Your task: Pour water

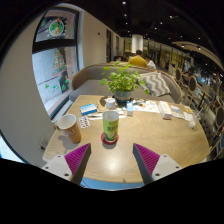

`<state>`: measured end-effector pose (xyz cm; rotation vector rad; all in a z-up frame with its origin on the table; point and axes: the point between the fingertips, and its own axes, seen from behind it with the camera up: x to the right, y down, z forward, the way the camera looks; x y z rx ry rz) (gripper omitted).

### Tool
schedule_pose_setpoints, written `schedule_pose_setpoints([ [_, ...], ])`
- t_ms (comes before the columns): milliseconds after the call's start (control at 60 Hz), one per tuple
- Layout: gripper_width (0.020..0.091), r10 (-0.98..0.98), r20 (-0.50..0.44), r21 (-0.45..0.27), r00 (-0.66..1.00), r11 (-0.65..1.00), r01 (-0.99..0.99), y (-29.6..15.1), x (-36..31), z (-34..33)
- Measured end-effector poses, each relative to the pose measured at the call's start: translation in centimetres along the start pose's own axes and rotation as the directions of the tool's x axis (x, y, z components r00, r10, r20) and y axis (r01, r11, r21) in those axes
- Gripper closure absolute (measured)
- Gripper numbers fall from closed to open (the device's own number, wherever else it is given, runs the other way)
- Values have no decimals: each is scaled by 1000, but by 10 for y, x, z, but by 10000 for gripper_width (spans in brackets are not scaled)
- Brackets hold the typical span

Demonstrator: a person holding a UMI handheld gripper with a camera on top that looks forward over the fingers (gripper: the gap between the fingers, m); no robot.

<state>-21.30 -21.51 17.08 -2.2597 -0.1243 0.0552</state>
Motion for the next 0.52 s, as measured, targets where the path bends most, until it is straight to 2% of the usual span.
schedule_pose_setpoints([
  [183,251,22,-34,2,999,1000,-22,5,-3,-41],
  [517,245,19,-72,1,997,1000,-19,5,17,-52],
])
